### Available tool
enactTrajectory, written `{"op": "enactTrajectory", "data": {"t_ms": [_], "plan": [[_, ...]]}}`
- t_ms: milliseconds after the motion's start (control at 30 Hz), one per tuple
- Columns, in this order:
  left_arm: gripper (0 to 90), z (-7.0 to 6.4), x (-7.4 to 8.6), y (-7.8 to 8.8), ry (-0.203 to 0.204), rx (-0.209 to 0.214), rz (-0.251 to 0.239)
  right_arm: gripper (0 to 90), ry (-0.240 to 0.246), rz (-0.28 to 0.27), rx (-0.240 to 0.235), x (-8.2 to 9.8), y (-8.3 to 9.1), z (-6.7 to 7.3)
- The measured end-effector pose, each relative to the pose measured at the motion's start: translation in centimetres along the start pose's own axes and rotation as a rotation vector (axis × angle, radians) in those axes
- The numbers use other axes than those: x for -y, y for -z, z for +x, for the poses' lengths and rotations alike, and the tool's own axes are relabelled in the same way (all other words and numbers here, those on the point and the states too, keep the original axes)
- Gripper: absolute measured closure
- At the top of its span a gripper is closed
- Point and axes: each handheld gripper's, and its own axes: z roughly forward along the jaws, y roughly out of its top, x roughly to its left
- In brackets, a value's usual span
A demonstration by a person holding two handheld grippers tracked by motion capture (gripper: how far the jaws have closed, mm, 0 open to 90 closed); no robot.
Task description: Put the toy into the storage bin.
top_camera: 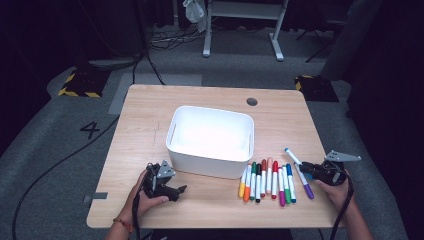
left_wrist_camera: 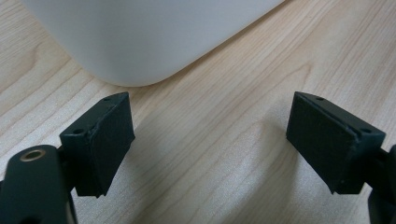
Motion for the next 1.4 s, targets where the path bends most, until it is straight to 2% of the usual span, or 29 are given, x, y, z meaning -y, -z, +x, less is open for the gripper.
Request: {"op": "enactTrajectory", "data": {"t_ms": [133,233,300,567,633,867,1100,1400], "plan": [[15.1,0.0,0.0,0.0,0.004,0.001,-0.001,74.6,-0.045,-0.015,0.033,0.3,0.5,-0.8],[15.1,0.0,0.0,0.0,0.004,0.001,0.0,74.7,-0.077,0.012,0.05,0.6,0.2,-1.1],[15.1,0.0,0.0,0.0,0.0,0.0,0.0,74.6,-0.06,0.027,0.055,0.5,0.0,-0.8],[15.0,0.0,0.0,0.0,0.004,0.001,-0.001,74.7,0.001,0.047,-0.003,-0.1,-0.8,0.8],[15.0,0.0,0.0,0.0,0.002,0.0,0.001,74.7,0.017,0.039,-0.01,-0.3,-0.7,0.9],[15.0,0.0,0.0,0.0,0.001,0.0,0.001,74.7,-0.028,0.022,-0.003,-0.3,-0.4,0.0],[15.0,0.0,0.0,0.0,0.001,0.0,0.001,74.7,-0.025,0.002,-0.005,-0.7,-0.2,-0.1],[15.0,0.0,0.0,0.0,0.001,0.0,0.001,74.7,-0.037,-0.012,-0.031,-1.0,-0.4,-0.4]]}}
